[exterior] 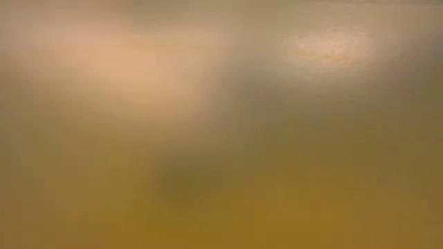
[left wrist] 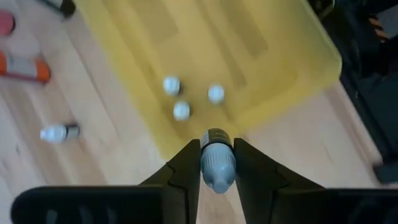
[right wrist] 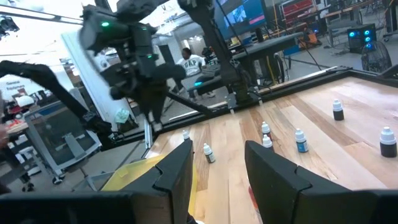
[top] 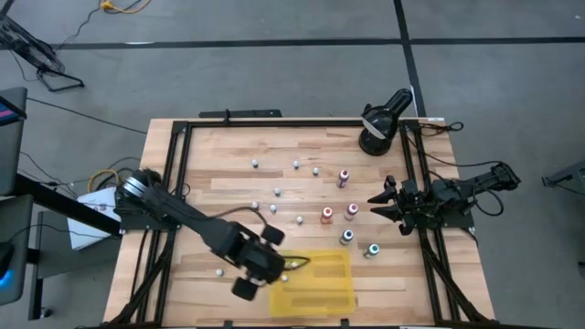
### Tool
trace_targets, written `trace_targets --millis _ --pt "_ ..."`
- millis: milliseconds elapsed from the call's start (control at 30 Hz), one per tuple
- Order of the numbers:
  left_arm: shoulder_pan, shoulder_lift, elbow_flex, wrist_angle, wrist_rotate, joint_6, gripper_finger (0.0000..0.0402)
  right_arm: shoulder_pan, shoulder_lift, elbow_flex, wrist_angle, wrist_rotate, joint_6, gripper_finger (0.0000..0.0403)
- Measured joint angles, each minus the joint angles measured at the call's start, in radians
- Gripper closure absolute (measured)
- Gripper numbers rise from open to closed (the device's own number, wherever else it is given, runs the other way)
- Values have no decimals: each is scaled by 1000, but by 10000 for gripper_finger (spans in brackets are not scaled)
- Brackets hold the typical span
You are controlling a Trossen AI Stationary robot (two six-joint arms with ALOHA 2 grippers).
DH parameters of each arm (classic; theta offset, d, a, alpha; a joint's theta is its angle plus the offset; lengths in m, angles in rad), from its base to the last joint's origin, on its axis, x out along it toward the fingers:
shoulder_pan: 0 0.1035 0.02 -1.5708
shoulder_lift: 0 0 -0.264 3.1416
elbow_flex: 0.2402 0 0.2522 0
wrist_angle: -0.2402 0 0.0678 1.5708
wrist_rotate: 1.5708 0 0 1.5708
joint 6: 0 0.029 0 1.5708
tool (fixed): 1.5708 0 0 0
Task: Pick & Place food coloring
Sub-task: Put the small black food coloring bottle in the yellow bin
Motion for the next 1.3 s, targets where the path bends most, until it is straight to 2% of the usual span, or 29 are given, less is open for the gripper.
trace_targets --millis 200,300,733,1100,1300 --pt "1 165 224 -50 0 -31 327 0 0 0 0 0 0 264" --pt "12 211 286 -70 -2 -63 327 0 0 0 0 0 0 266" --pt "57 256 292 -50 -32 -100 327 0 0 0 0 0 0 266" --pt "39 351 317 -54 33 -68 326 0 7 0 0 1 0 266" --pt "25 384 327 -49 21 -15 326 0 12 0 0 2 0 264"
